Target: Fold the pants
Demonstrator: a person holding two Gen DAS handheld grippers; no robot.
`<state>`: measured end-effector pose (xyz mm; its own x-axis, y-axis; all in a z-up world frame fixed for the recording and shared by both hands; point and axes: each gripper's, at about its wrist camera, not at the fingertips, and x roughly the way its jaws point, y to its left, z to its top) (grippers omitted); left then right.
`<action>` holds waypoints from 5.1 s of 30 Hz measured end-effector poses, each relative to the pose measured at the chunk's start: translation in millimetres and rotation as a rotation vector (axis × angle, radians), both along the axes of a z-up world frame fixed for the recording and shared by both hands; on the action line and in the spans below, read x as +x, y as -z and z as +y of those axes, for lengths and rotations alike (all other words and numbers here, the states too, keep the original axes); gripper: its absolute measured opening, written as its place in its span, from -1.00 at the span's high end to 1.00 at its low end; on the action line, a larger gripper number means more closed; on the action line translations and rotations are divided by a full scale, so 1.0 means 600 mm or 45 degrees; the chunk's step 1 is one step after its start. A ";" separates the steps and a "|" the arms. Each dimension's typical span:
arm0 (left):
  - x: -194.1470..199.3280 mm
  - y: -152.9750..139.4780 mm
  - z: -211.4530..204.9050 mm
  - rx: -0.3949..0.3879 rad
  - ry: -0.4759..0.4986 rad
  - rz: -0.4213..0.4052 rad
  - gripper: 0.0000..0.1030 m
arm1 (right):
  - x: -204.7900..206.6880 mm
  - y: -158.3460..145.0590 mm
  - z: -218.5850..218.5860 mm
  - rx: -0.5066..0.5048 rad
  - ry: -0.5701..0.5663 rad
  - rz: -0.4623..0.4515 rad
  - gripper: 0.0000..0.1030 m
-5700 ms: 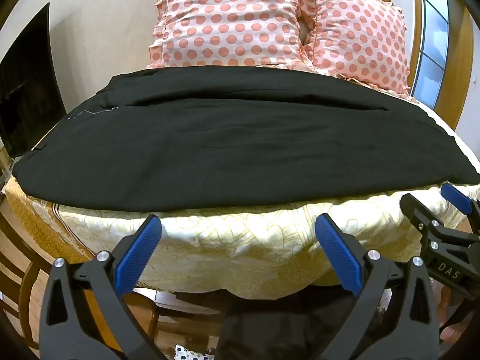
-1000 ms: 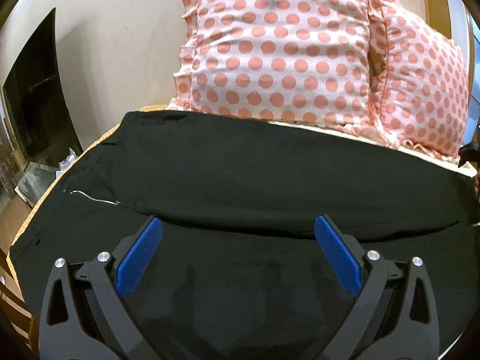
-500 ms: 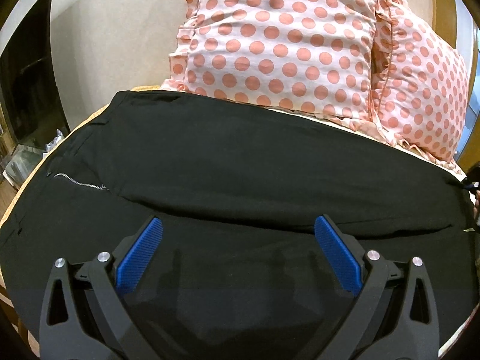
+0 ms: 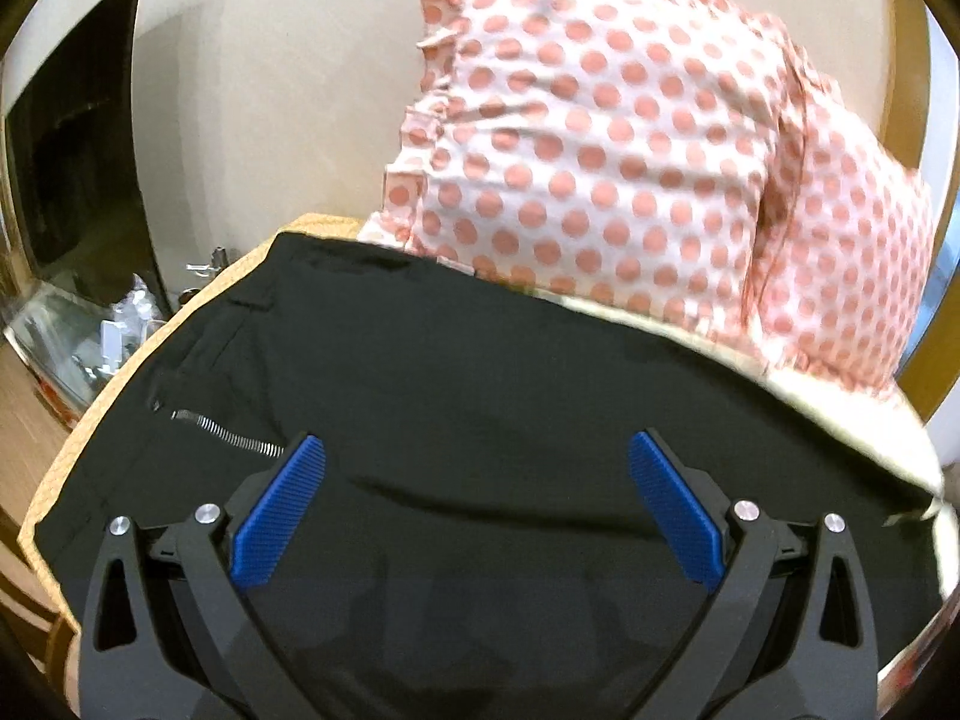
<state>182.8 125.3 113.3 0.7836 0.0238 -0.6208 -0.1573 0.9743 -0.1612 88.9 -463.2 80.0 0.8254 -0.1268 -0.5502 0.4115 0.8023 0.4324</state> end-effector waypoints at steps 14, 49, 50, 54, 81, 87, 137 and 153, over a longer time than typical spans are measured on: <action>0.310 0.025 0.058 -0.235 -0.096 0.281 -0.87 | -0.070 0.070 -0.018 0.082 0.054 0.074 0.92; -0.005 -0.001 0.102 -0.399 -0.116 0.098 0.84 | -0.084 0.081 -0.064 0.552 0.080 0.027 -0.09; -0.008 -0.001 0.097 -0.399 -0.114 0.096 0.84 | -0.084 0.084 -0.070 0.607 0.097 0.020 -0.07; -0.007 -0.002 0.099 -0.402 -0.106 0.092 0.84 | -0.071 0.093 -0.087 0.685 0.149 0.022 0.23; -0.231 0.063 0.087 -0.212 -0.244 0.122 0.97 | -0.129 0.097 -0.168 0.514 0.237 -0.009 0.94; -0.251 0.095 0.129 -0.370 -0.274 0.168 0.90 | -0.141 0.105 -0.172 0.538 0.242 0.015 0.94; -0.305 0.146 0.257 -0.733 -0.475 0.121 0.80 | -0.166 0.109 -0.168 0.436 0.237 0.025 0.95; -0.293 0.135 0.223 -0.532 -0.439 0.084 0.59 | -0.157 0.093 -0.159 0.290 0.225 0.042 0.95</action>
